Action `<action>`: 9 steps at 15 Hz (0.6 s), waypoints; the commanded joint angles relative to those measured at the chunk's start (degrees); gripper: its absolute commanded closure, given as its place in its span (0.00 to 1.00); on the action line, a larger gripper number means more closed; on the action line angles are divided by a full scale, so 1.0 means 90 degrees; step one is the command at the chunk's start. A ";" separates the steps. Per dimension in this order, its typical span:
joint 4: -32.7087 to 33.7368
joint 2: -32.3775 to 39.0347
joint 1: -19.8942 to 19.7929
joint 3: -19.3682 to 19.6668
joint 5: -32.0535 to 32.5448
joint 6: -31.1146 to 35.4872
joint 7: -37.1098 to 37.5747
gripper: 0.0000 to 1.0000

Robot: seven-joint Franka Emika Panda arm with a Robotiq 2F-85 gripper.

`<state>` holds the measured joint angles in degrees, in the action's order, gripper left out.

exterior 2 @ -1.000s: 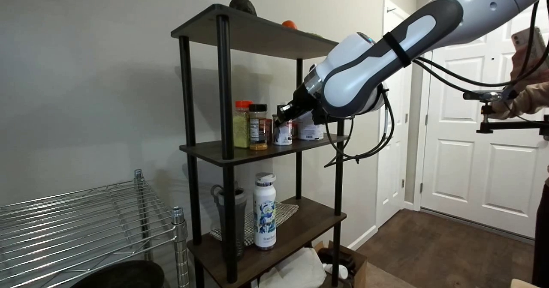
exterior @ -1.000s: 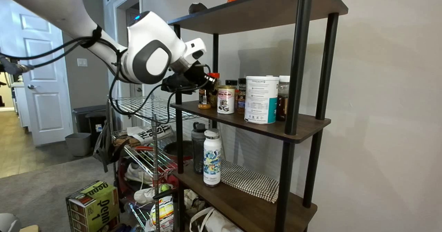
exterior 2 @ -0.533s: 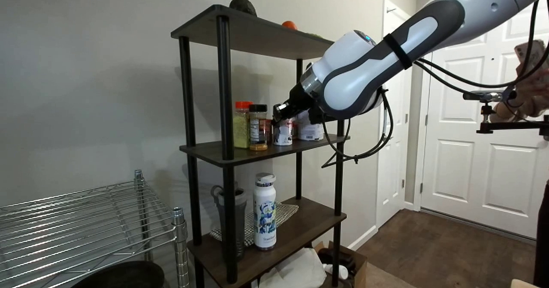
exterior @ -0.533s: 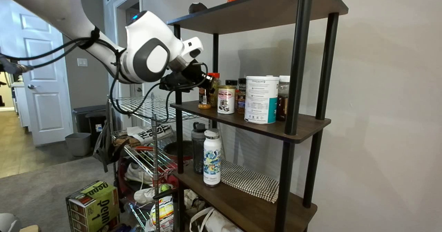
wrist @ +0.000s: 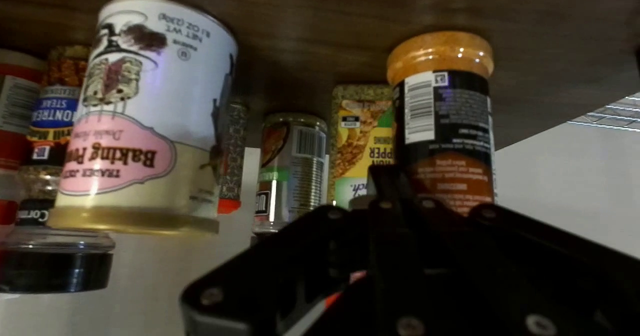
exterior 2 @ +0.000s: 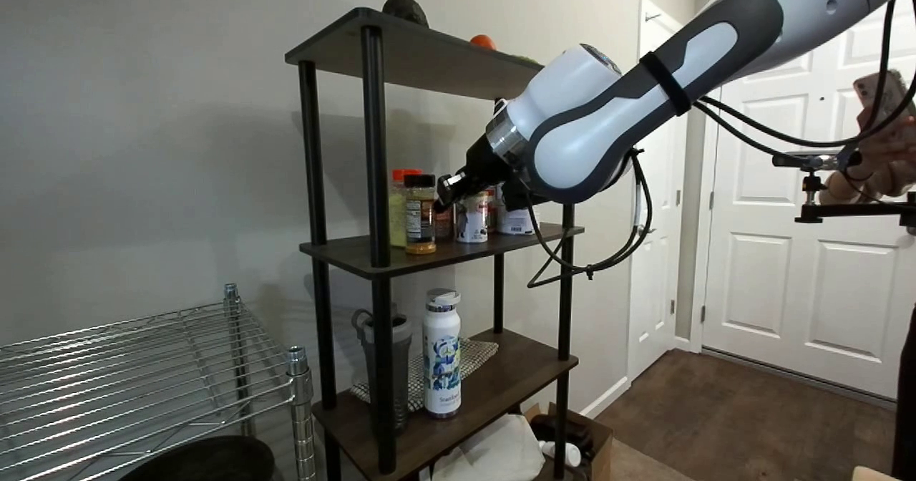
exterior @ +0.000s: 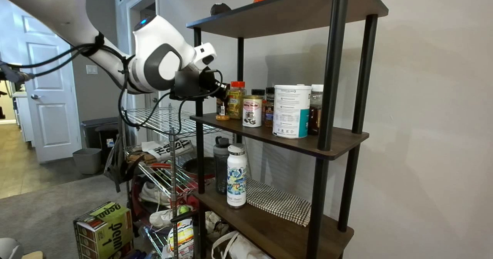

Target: Push the bottles aside, then move the small container to the top shelf

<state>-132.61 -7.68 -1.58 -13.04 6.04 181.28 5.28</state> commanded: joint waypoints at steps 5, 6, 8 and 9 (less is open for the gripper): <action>0.0046 -0.0065 -0.0469 -0.0579 0.0261 -0.0009 0.0321 1.00; 0.0065 -0.0058 -0.0599 -0.0644 0.0299 0.0002 0.0377 1.00; 0.0140 -0.0030 -0.0915 -0.0806 0.0390 -0.0012 0.0533 1.00; 0.0199 -0.0014 -0.1123 -0.0909 0.0492 -0.0030 0.0654 1.00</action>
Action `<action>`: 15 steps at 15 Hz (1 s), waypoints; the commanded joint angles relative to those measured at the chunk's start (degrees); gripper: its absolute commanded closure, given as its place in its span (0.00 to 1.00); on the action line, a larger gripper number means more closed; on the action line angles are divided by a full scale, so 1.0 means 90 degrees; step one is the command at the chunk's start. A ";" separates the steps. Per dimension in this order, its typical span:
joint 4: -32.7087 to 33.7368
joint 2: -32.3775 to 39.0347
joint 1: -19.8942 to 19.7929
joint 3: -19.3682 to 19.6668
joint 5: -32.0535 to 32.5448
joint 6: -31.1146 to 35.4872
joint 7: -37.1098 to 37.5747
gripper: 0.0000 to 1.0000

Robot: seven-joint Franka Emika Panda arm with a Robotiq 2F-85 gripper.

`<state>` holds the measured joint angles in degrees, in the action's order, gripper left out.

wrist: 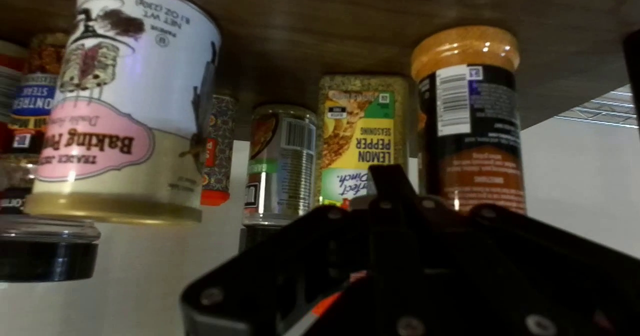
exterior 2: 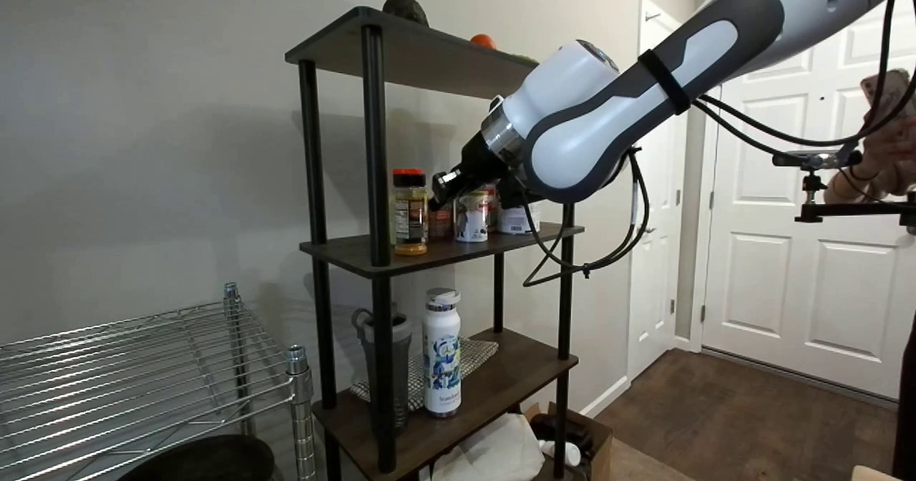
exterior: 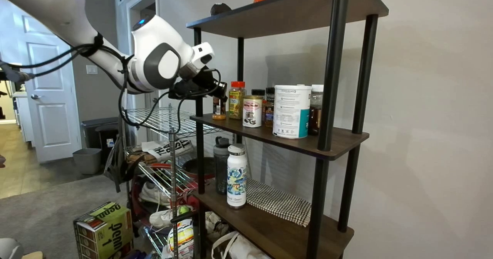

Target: Push the bottles aside, then move the small container to the top shelf

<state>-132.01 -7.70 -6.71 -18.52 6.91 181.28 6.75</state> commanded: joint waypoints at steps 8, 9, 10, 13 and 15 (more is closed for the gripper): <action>0.0381 -0.0012 -0.2161 -0.1395 0.1750 -0.0348 0.1668 1.00; 0.0398 -0.0011 -0.2333 -0.1545 0.1947 -0.0400 0.1846 1.00; 0.0426 0.0000 -0.2492 -0.1690 0.2119 -0.0455 0.2021 1.00; 0.0528 0.0025 -0.2856 -0.2075 0.2580 -0.0655 0.2499 1.00; 0.0630 0.0049 -0.3045 -0.2304 0.2866 -0.0786 0.2820 1.00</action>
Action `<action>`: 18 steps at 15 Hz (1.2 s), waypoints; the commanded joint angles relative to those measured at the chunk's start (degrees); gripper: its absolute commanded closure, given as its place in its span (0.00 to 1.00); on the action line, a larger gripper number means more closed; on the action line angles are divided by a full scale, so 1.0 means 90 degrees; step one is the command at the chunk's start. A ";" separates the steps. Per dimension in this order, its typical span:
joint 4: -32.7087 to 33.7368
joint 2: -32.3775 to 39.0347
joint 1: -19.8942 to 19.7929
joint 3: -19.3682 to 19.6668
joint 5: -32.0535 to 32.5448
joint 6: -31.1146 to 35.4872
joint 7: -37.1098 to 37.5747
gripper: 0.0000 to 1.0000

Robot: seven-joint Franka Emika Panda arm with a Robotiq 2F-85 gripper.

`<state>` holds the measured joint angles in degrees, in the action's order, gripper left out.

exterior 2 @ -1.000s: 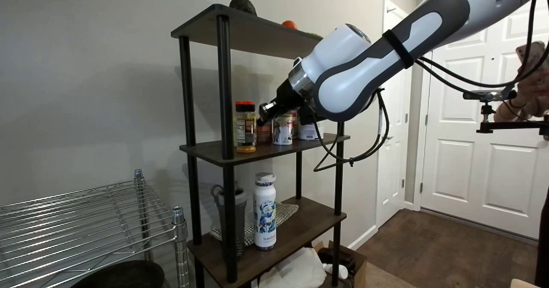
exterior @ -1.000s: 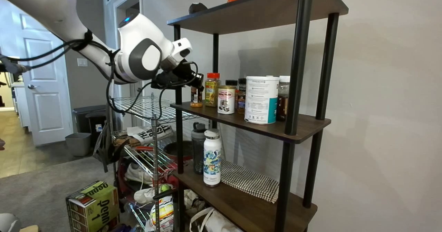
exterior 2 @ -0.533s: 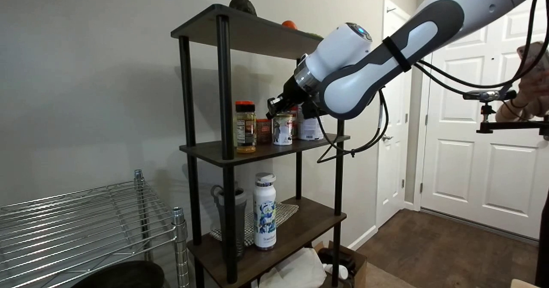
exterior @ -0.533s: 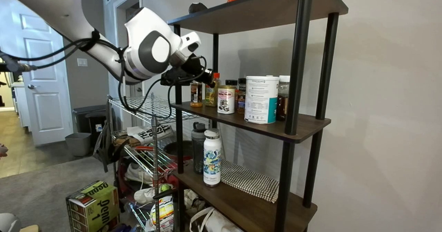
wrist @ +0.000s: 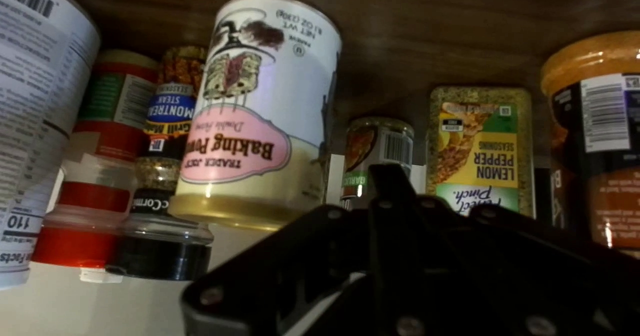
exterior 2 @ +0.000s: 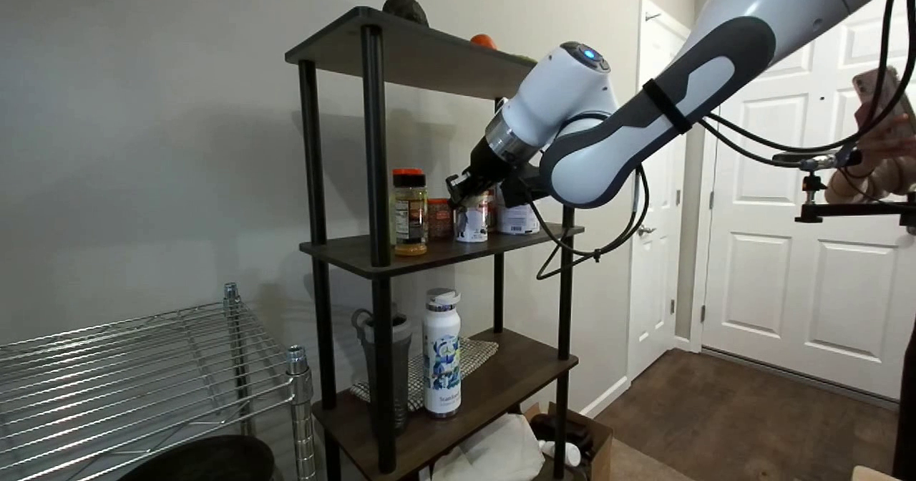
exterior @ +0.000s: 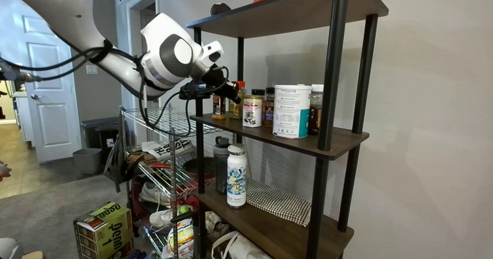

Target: Push the bottles aside, then move the small container to the top shelf

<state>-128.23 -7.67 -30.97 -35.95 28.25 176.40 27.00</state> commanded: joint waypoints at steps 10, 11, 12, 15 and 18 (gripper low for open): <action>0.0790 0.0210 -0.1278 -0.1042 0.2016 -0.0807 0.2306 1.00; 0.0832 0.0218 -0.1357 -0.1073 0.2177 -0.0838 0.2467 1.00; 0.0869 0.0223 -0.1436 -0.1102 0.2380 -0.0874 0.2628 1.00; 0.0972 0.0290 -0.1578 -0.1153 0.2922 -0.1016 0.3068 1.00; 0.1053 0.0369 -0.1655 -0.1194 0.3421 -0.1176 0.3464 1.00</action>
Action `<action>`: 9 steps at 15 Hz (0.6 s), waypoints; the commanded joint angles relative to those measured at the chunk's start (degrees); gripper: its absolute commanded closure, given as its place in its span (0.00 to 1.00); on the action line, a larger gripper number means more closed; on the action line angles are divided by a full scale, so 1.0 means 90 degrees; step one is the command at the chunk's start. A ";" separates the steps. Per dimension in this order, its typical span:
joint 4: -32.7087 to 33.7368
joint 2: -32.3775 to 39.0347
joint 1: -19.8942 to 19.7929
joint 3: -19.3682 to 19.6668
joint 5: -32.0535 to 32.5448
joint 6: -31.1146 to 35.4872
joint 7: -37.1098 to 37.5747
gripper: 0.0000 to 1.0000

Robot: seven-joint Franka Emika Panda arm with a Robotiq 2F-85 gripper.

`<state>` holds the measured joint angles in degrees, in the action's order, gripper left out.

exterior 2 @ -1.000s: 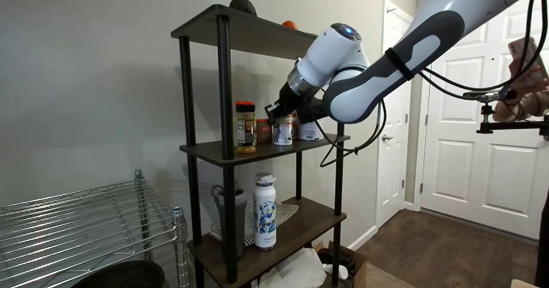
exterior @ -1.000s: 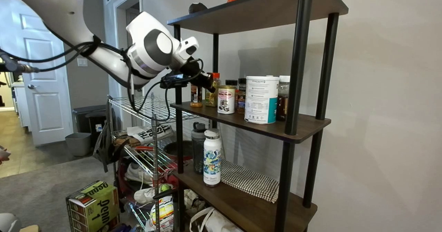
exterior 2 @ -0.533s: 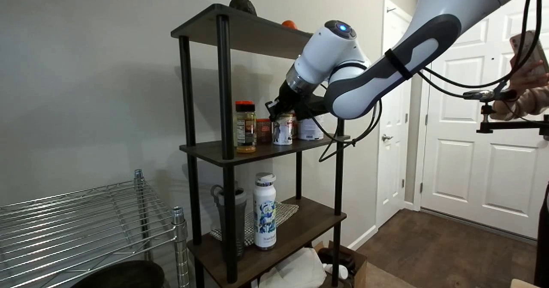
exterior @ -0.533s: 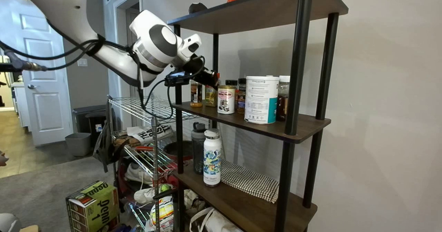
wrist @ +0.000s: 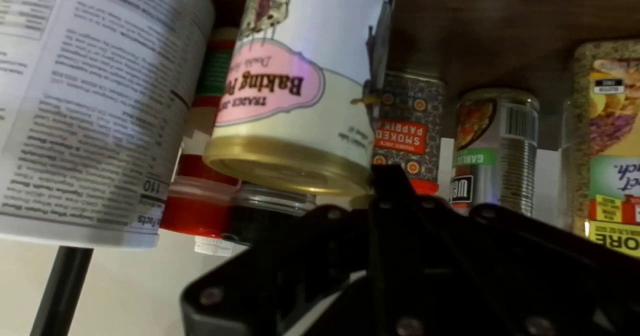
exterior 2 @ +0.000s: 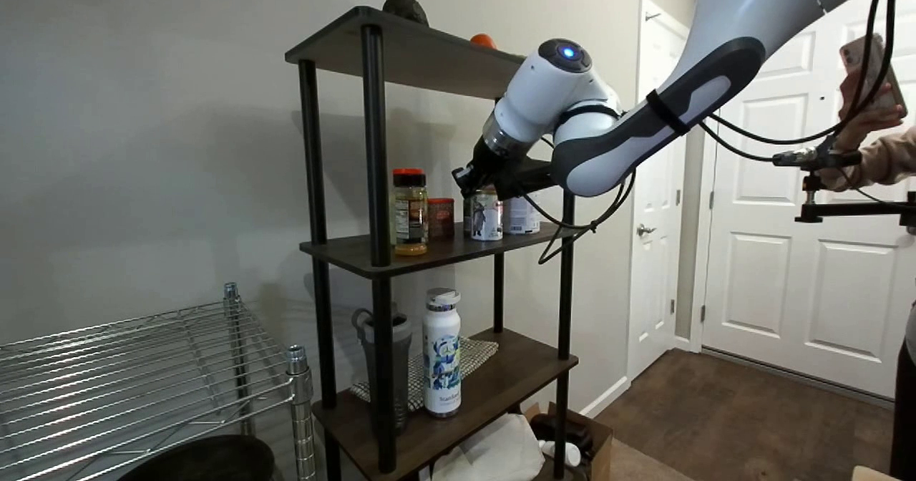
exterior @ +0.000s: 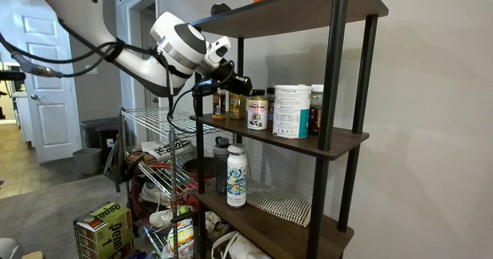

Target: Push the bottles aside, then move the small container to the top shelf

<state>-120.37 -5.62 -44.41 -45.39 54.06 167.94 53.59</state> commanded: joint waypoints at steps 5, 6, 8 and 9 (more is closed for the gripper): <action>0.0301 0.0289 -0.0141 -0.0142 0.1165 -0.0464 0.1029 1.00; 0.0324 0.0319 -0.0133 -0.0137 0.1279 -0.0500 0.1115 1.00; 0.0346 0.0359 -0.0127 -0.0110 0.1460 -0.0577 0.1236 1.00; 0.0358 0.0383 -0.0127 -0.0096 0.1530 -0.0612 0.1284 1.00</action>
<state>-118.07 -3.75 -44.93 -45.83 64.18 164.30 61.94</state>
